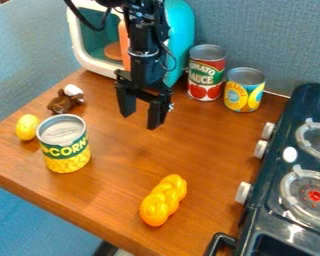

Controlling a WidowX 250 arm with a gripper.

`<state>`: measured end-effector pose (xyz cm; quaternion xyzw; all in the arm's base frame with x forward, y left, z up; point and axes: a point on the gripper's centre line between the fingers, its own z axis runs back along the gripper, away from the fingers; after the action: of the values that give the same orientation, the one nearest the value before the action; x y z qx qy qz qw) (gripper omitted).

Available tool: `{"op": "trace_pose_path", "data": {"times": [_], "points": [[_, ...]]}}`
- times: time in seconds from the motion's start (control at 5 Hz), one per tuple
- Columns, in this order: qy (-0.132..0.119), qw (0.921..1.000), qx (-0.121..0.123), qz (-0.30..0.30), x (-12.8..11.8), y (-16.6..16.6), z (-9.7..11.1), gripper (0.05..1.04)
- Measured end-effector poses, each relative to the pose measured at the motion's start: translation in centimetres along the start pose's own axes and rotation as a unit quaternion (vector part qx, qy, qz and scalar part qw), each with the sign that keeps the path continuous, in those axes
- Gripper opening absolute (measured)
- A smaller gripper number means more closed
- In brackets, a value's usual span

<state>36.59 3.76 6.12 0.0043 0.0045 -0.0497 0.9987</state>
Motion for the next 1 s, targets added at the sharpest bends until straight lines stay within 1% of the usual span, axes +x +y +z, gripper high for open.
{"op": "trace_pose_path", "data": {"times": [0.2, 0.4, 0.6, 0.8, 1.0], "points": [[0.017, 0.9998, -0.004, -0.001, -0.3, -0.2, -1.4, 1.001], [-0.005, 0.9999, 0.003, -0.016, -0.2, 0.5, -1.3, 1.001], [-0.036, 0.9991, 0.024, -0.006, 0.0, 3.2, -0.1, 1.001], [-0.045, 0.9980, 0.043, 0.004, 0.6, 4.4, 0.5, 1.001], [-0.018, 0.9976, 0.058, 0.032, 1.6, 6.1, -0.7, 1.001]]}}
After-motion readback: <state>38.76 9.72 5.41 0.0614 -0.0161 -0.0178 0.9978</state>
